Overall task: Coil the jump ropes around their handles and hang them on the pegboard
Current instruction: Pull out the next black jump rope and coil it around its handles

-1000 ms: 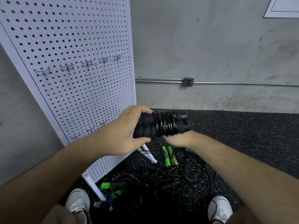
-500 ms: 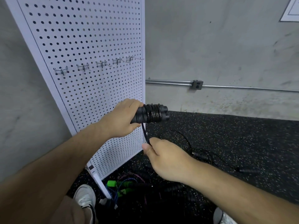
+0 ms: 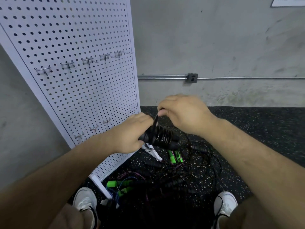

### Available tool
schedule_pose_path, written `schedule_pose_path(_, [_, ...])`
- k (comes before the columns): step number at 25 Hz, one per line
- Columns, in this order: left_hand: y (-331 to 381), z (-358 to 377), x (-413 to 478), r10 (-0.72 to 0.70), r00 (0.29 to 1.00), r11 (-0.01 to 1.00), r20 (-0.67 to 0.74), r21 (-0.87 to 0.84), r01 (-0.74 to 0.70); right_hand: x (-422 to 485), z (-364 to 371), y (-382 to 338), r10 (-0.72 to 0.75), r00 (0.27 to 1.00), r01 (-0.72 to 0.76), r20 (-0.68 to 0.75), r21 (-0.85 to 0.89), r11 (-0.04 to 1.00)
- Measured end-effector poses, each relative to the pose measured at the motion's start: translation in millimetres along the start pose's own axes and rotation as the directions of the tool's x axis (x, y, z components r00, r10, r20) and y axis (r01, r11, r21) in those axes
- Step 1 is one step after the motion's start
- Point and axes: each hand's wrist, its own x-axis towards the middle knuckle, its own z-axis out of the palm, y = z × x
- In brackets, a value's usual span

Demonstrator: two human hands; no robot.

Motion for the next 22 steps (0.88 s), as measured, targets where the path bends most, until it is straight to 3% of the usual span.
schedule_pose_path(5, [22.6,-11.9,-12.3,-0.006,0.997,0.984,-0.076,-0.177,-0.007,3.1,3.0,38.5,0.135,0.985,-0.162,0.106,0.32,0.933])
schedule_pose_path(6, [27.8,-14.3,-15.3,-0.001,0.996,0.977,-0.092,-0.213,-0.019,4.2,7.0,40.7,0.163,0.976,-0.211,0.144,0.444,0.871])
schedule_pose_path(8, [35.9,-19.5,-18.3,-0.042,0.99,0.958,-0.132,-0.287,0.003,-0.4,9.0,34.2,0.214,0.945,-0.326,0.247,0.726,0.605])
schedule_pose_path(9, [37.0,-22.7,-17.7,-0.086,0.984,0.949,-0.159,-0.313,0.033,-4.3,11.5,28.2,0.239,0.915,-0.402,0.325,0.79,0.462])
schedule_pose_path(10, [36.6,-26.5,-16.6,-0.134,0.974,0.943,-0.181,-0.325,0.069,-7.3,13.9,20.4,0.271,0.88,-0.474,0.391,0.768,0.43])
schedule_pose_path(12, [31.7,-33.0,-13.4,-0.228,0.95,0.939,-0.212,-0.304,0.157,-10.0,26.2,-5.0,0.312,0.835,-0.535,0.453,0.537,0.652])
schedule_pose_path(13, [27.3,-34.7,-11.2,-0.271,0.934,0.936,-0.232,-0.291,0.199,-8.1,33.9,-20.8,0.3,0.855,-0.491,0.423,0.474,0.731])
schedule_pose_path(17, [8.1,-32.9,-5.4,-0.451,0.849,0.868,-0.277,-0.357,0.345,-0.5,49.3,-70.5,0.23,0.949,-0.315,0.216,0.614,0.724])
schedule_pose_path(22, [4.5,-35.3,-4.2,-0.574,0.762,0.775,-0.301,-0.501,0.386,3.0,38.2,-78.1,0.276,0.961,-0.259,0.022,0.42,0.87])
